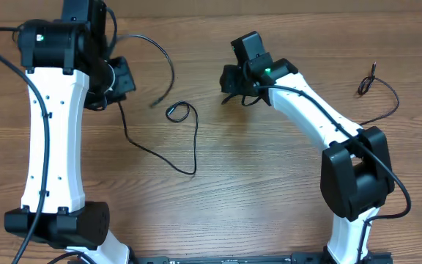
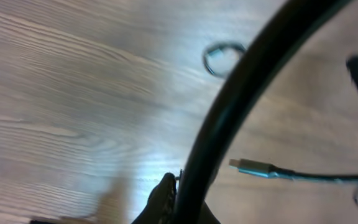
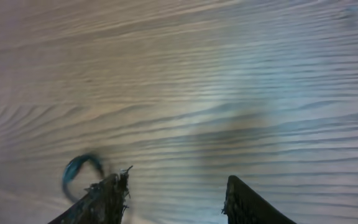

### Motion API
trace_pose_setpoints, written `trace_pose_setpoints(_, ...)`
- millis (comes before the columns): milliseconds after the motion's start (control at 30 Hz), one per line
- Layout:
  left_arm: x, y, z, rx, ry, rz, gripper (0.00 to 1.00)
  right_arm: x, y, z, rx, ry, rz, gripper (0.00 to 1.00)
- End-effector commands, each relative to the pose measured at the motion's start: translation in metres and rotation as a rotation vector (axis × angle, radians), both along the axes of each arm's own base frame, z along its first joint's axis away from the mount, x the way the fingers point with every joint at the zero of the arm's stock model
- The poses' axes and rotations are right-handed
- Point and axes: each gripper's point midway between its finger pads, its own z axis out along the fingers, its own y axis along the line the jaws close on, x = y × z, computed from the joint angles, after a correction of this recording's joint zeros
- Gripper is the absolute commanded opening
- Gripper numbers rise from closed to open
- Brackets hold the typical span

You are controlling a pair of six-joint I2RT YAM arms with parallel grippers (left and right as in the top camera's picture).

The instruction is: Untangle cables

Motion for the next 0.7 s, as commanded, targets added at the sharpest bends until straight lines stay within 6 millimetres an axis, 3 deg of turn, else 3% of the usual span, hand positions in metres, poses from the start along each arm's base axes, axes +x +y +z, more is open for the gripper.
trace_pose_setpoints(0,-0.007,-0.043,-0.001,-0.136,0.009,-0.232,0.04,0.011,-0.009,0.011,0.067,0.000,0.007,0.51)
trace_pose_setpoints(167,-0.011,-0.073,0.001,-0.142,-0.011,-0.370,0.04,-0.006,0.019,0.020,0.205,0.025,0.225,0.47)
trace_pose_setpoints(300,-0.003,-0.067,-0.001,-0.069,-0.028,-0.253,0.04,-0.020,0.040,0.019,0.192,0.006,0.352,0.53)
trace_pose_setpoints(433,-0.002,-0.063,-0.001,-0.060,-0.023,-0.220,0.04,-0.021,0.044,-0.002,0.074,-0.007,0.353,0.60)
trace_pose_setpoints(667,-0.002,-0.061,-0.001,-0.059,-0.020,-0.214,0.04,-0.026,0.069,-0.036,0.155,0.053,0.403,0.63)
